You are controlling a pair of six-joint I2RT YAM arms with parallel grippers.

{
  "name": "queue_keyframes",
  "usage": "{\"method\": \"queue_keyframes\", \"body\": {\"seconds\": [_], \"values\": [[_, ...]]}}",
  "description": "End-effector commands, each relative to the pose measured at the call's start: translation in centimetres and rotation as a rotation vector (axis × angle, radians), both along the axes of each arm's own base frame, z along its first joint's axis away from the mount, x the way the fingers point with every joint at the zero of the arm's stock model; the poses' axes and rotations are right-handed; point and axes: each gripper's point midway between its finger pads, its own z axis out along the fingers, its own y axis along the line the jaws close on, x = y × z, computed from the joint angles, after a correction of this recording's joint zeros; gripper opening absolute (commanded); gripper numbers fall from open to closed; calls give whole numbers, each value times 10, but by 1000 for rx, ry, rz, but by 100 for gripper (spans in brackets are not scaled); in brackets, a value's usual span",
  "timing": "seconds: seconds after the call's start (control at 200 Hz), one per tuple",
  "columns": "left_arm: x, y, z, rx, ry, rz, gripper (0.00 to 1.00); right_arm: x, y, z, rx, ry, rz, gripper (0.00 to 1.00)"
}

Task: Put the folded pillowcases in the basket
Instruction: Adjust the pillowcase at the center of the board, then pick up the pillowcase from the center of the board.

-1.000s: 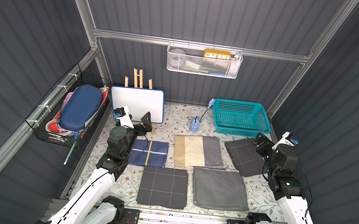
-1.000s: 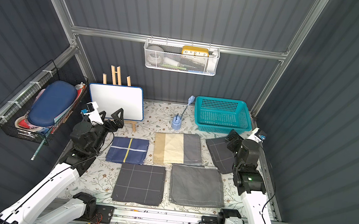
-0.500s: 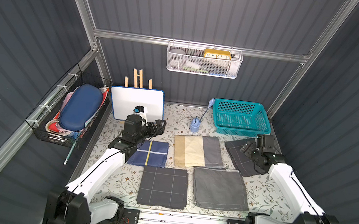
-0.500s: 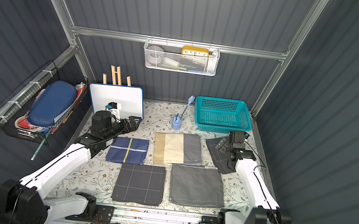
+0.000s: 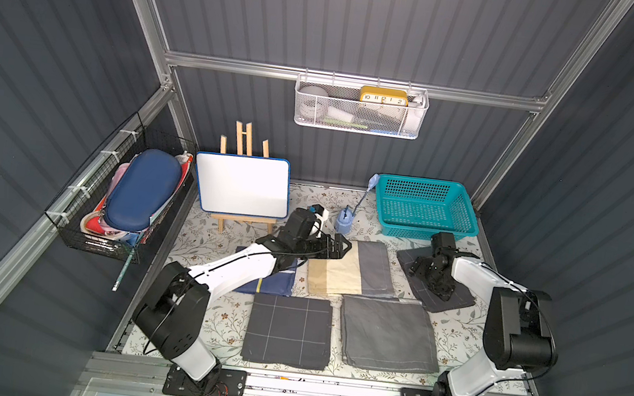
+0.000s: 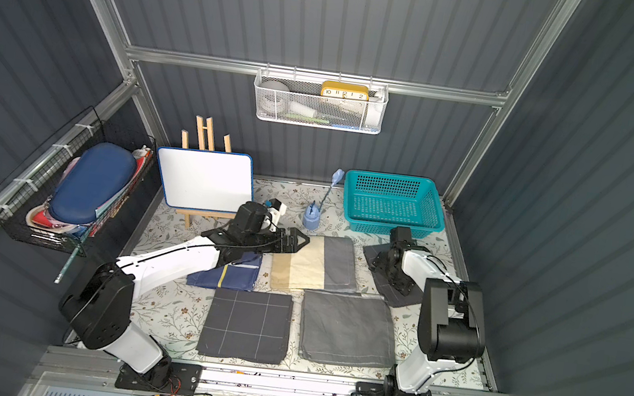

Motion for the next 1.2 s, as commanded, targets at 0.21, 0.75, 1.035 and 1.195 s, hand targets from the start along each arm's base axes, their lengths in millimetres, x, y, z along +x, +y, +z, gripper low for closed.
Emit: {"method": "queue_keyframes", "body": {"seconds": [0.21,0.75,1.035,1.195], "values": [[-7,-59,-13,22,51,-98,99,38,47,-2,232,-90,30,99],[2,-163,-41,70,140,-202,96,-7,-82,66,138,-311,-374,99],[-1,-209,-64,77,123,-237,92,3,-111,33,240,-220,-453,99],[-3,-226,-83,86,133,-261,90,10,-109,23,270,-219,-446,99]]}}
